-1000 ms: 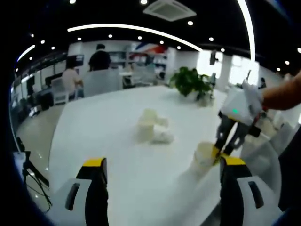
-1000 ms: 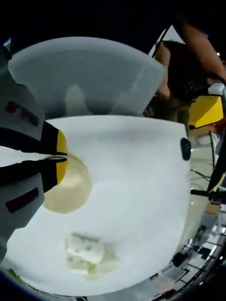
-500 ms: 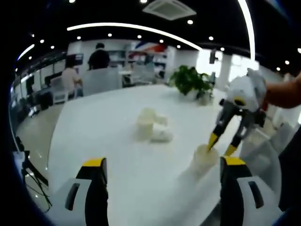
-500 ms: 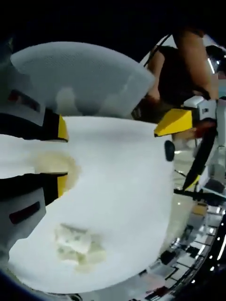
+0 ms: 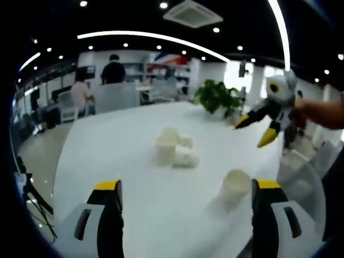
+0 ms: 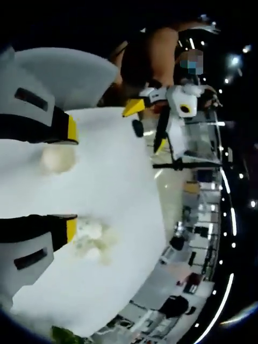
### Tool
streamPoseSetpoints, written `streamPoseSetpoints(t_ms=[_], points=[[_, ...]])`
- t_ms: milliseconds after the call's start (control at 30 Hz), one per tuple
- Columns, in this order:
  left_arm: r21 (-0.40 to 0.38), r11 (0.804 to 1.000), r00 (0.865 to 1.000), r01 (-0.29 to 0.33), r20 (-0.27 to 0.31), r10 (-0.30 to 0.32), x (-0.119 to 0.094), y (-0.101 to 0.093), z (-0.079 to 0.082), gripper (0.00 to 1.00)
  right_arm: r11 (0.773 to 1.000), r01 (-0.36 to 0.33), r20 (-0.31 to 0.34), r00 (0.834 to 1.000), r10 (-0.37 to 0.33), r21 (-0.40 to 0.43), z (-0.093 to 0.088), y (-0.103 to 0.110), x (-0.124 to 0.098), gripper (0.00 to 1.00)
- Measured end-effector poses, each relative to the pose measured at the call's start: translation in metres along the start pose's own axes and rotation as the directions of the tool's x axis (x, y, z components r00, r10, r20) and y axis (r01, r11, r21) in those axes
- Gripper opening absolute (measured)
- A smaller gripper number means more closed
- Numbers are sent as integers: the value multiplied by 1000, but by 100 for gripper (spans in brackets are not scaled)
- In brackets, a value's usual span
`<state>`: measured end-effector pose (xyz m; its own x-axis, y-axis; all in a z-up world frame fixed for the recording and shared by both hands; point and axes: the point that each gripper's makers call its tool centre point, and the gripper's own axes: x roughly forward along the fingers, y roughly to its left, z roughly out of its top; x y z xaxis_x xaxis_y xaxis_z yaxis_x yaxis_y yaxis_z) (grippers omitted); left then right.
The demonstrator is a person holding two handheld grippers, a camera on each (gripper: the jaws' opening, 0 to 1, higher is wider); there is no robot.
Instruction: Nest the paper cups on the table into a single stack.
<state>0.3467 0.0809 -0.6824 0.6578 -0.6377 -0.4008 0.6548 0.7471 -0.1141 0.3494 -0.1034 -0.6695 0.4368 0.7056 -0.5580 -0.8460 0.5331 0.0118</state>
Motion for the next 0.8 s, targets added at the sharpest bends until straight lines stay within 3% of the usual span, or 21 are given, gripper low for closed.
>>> streamPoseSetpoints(t_ms=[133, 233, 467, 600, 800], points=[[-10, 1000, 1000, -6, 10, 6, 0, 2, -2, 98, 992, 106, 82, 990, -111, 62, -8, -28, -18, 56], [-17, 1000, 1000, -19, 9, 19, 0, 7, -5, 98, 983, 171, 118, 977, -178, 65, -19, -42, -28, 66], [-8, 999, 998, -50, 30, 50, -4, 14, -11, 98, 966, 215, 164, 957, -238, 146, -52, -50, -42, 77], [17, 998, 997, -66, 45, 65, -5, 15, -12, 98, 957, 238, 156, 952, -264, 168, -65, -49, -44, 83], [19, 997, 994, -81, 75, 79, -6, 15, -12, 98, 949, 255, 166, 944, -286, 185, -74, -49, -45, 93]])
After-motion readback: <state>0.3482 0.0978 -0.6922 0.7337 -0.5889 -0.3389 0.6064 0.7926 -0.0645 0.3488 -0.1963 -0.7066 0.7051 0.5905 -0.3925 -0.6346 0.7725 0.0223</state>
